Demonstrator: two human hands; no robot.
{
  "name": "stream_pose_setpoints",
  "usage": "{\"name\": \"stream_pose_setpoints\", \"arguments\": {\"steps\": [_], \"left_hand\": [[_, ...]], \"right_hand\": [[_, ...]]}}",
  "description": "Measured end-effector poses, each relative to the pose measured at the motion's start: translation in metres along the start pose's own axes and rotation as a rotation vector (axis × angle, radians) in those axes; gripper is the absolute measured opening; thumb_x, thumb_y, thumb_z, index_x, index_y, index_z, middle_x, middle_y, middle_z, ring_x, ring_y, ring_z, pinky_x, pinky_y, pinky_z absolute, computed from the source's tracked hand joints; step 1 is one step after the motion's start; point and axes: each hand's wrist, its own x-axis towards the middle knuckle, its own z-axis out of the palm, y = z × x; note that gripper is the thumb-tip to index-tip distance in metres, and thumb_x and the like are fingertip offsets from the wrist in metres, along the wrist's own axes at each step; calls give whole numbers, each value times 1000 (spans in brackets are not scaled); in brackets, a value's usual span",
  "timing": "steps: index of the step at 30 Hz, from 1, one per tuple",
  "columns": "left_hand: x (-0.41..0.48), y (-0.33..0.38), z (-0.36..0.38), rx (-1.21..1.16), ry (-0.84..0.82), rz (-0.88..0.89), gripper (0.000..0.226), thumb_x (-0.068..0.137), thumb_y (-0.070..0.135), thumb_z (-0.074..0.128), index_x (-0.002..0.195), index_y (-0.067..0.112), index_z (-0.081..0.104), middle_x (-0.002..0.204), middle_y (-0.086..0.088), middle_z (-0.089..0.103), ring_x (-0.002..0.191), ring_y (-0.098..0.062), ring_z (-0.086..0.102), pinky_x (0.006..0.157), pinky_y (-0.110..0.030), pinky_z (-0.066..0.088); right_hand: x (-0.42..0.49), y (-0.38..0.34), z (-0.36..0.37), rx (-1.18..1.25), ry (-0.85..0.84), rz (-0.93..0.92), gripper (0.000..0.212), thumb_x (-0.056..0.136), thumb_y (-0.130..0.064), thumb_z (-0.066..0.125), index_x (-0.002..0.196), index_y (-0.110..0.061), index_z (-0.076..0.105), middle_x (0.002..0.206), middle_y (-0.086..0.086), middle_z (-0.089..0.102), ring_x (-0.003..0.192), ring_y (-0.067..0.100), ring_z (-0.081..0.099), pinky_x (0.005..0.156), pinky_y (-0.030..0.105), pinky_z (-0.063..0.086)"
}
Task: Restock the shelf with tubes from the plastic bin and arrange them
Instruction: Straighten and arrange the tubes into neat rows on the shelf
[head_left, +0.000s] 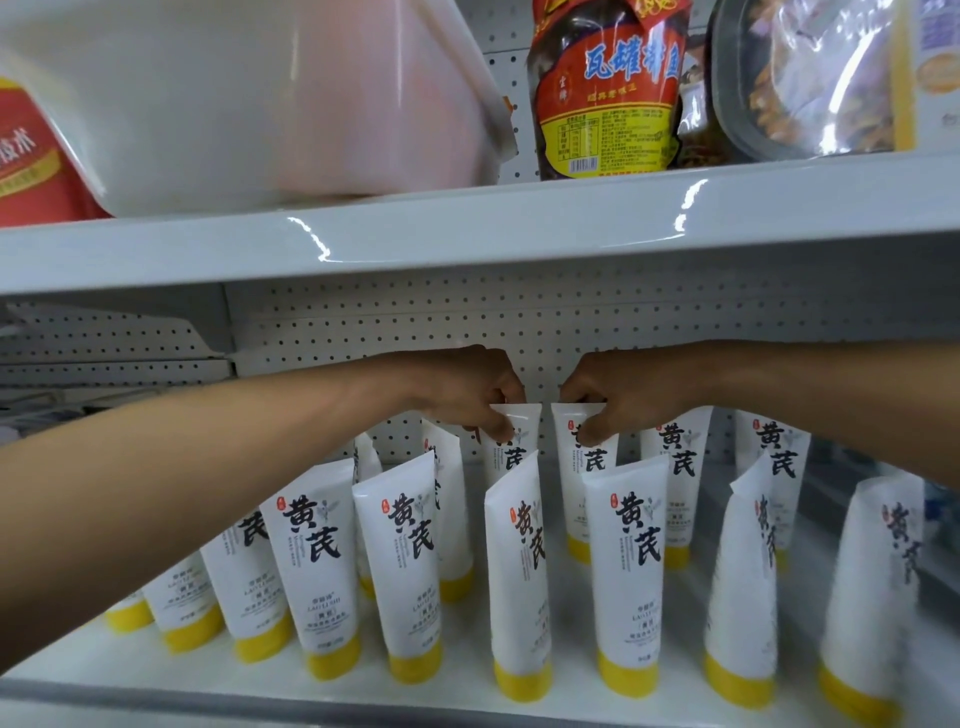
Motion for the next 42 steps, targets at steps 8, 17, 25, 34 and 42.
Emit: {"name": "stream_pose_setpoints", "arguments": {"steps": [8, 17, 25, 34, 42], "left_hand": [[-6, 1, -6, -6, -27, -14, 26, 87, 30, 69, 112, 22, 68, 108, 7, 71, 100, -9, 65, 97, -33, 50], [-25, -44, -22, -136, 22, -53, 24, 84, 45, 71, 108, 42, 69, 107, 22, 71, 101, 3, 66, 96, -28, 50], [-27, -49, -16, -105, -106, 2, 30, 76, 44, 78, 104, 34, 73, 100, 15, 74, 97, -6, 70, 95, -38, 53], [-33, -51, -18, -121, 9, 97, 24, 85, 14, 72, 109, 12, 73, 93, 7, 74, 86, -9, 71, 75, -30, 61], [-26, -69, -15, -72, 67, 60, 27, 86, 15, 71, 113, 10, 71, 91, 7, 70, 86, -11, 70, 75, -27, 60]], "right_hand": [[-2, -4, -7, -7, -2, 23, 20, 88, -31, 66, 104, -20, 65, 101, -3, 70, 92, 13, 66, 87, 33, 54], [1, -11, -25, -20, 55, -42, 40, 88, -40, 65, 124, -26, 57, 116, -14, 63, 106, 1, 59, 98, 26, 47], [12, -42, -27, -47, 35, 4, 40, 89, -35, 64, 127, -23, 57, 117, -11, 62, 106, 3, 58, 100, 27, 46], [44, -60, -12, -103, -13, 54, 36, 87, -33, 65, 102, 0, 69, 89, 12, 69, 72, 9, 55, 67, 24, 46], [52, -59, -3, -110, 12, 78, 24, 87, -25, 66, 94, -2, 70, 73, 7, 64, 59, 6, 48, 57, 21, 38]]}}
